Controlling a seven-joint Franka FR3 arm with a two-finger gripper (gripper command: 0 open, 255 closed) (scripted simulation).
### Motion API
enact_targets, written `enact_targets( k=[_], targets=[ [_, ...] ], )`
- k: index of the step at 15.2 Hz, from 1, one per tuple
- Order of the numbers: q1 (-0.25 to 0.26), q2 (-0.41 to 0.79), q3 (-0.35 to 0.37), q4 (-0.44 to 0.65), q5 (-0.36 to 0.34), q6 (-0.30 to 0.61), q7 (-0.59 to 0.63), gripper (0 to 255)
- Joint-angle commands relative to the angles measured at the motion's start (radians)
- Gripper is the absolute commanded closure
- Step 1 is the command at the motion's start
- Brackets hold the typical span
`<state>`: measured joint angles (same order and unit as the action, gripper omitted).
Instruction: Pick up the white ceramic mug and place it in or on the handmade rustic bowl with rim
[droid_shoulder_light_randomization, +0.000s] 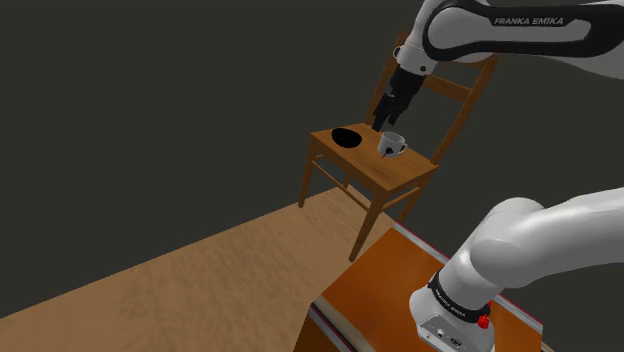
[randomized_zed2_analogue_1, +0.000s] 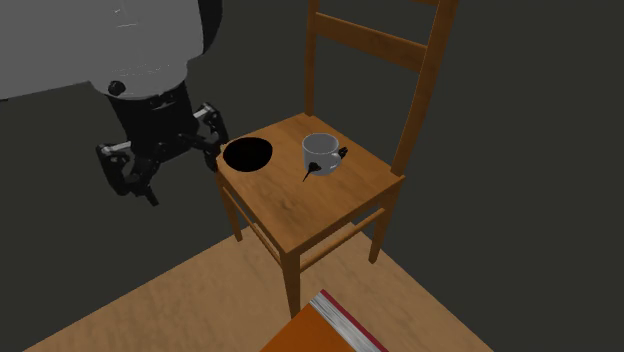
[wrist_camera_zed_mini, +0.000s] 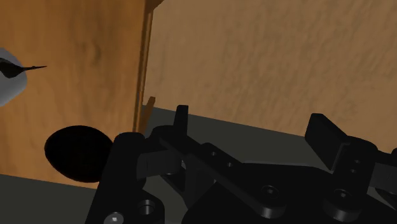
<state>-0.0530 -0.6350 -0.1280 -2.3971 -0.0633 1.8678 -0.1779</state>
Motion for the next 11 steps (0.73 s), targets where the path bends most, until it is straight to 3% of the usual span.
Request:
enact_targets(
  k=[1,11],
  targets=[
    [-0.012,0.041,-0.033,0.004,-0.015,0.038,-0.037,0],
    [-0.059,0.288,-0.209,0.071,-0.044,0.221,-0.241,0]
  ],
)
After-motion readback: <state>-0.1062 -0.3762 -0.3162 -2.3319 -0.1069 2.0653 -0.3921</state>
